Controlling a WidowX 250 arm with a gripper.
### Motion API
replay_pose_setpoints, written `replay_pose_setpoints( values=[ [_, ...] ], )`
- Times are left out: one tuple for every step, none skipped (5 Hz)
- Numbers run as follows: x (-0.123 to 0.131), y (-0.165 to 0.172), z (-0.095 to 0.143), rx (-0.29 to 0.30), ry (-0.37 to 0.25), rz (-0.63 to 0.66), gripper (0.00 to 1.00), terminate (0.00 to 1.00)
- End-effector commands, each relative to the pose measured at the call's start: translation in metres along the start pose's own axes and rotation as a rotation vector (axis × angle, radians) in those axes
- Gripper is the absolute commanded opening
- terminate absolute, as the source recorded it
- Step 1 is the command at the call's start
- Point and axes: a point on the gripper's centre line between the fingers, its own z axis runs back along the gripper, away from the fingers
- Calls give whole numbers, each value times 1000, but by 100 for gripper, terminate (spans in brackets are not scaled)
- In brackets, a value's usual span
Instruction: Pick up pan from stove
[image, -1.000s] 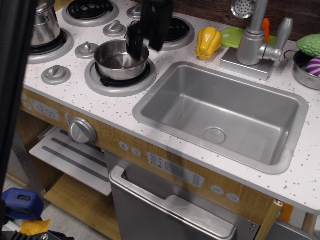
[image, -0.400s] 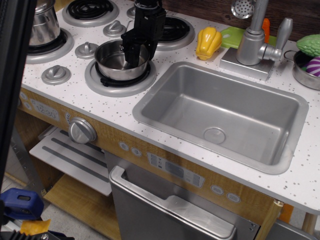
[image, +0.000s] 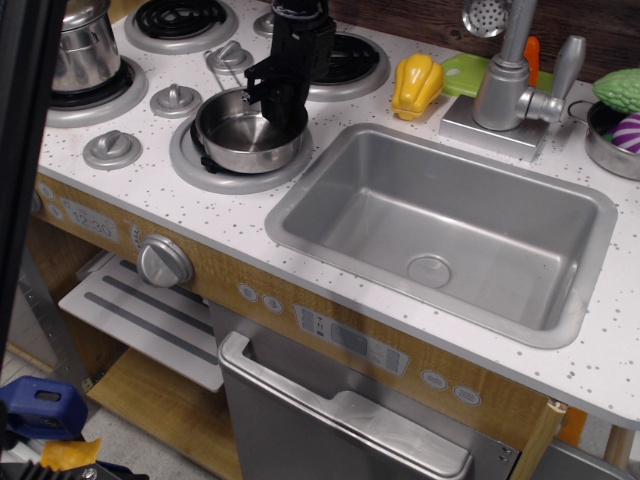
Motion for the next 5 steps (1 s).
replay_pose_setpoints(
  values=[
    [-18, 4, 78, 118, 146, 4, 0, 0],
    [-32, 7, 103, 114, 196, -34, 0, 0],
    [-33, 11, 123, 118, 205, -30, 0, 0],
    [-33, 14, 140, 137, 248, -26, 0, 0],
    [-30, 15, 143, 119, 232, -27, 0, 100]
  ],
)
